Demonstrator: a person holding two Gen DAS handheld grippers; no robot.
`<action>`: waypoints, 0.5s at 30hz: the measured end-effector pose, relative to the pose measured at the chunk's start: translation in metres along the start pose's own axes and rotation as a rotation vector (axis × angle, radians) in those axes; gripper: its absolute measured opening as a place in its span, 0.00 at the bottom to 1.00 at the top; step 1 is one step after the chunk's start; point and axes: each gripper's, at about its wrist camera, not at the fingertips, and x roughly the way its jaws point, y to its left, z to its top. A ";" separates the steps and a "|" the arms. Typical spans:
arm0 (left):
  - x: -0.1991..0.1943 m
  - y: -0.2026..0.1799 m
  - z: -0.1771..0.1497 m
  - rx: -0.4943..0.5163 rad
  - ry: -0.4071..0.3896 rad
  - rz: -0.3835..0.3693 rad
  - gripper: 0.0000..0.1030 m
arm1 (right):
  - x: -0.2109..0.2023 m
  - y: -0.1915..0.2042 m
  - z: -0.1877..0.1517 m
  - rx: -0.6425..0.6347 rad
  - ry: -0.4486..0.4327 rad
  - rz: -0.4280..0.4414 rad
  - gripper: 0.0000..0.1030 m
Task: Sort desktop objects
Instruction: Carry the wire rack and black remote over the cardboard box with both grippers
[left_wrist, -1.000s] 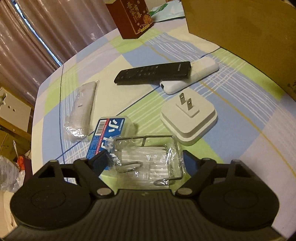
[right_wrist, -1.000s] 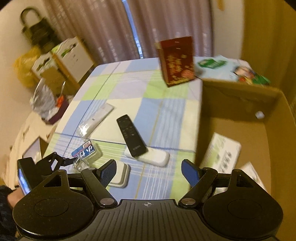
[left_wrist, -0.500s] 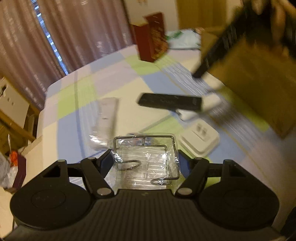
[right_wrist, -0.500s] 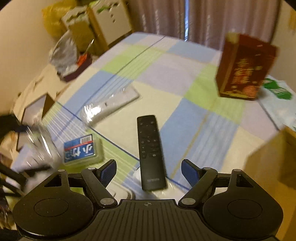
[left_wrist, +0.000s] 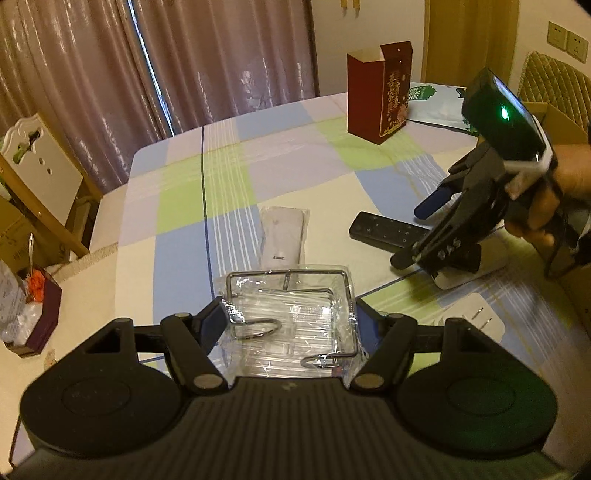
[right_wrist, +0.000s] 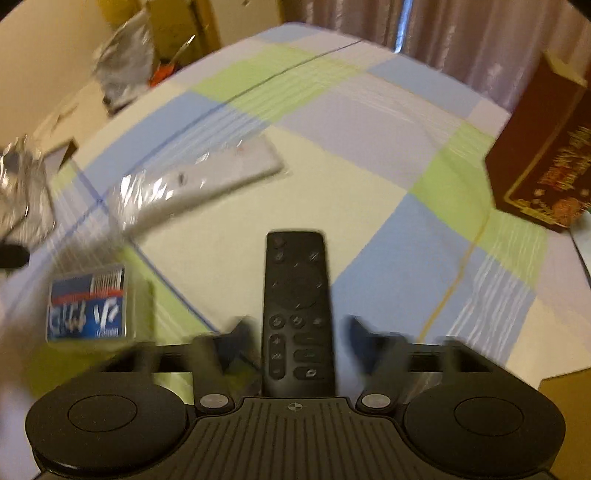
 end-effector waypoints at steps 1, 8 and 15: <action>0.002 0.001 -0.001 -0.009 0.006 -0.003 0.67 | 0.001 0.000 0.000 -0.002 0.000 -0.004 0.52; 0.010 0.011 -0.003 -0.040 0.028 0.000 0.67 | 0.002 0.000 0.002 -0.001 0.008 -0.007 0.52; 0.013 0.018 0.000 -0.059 0.029 0.008 0.67 | 0.001 0.000 0.008 -0.001 0.038 -0.006 0.52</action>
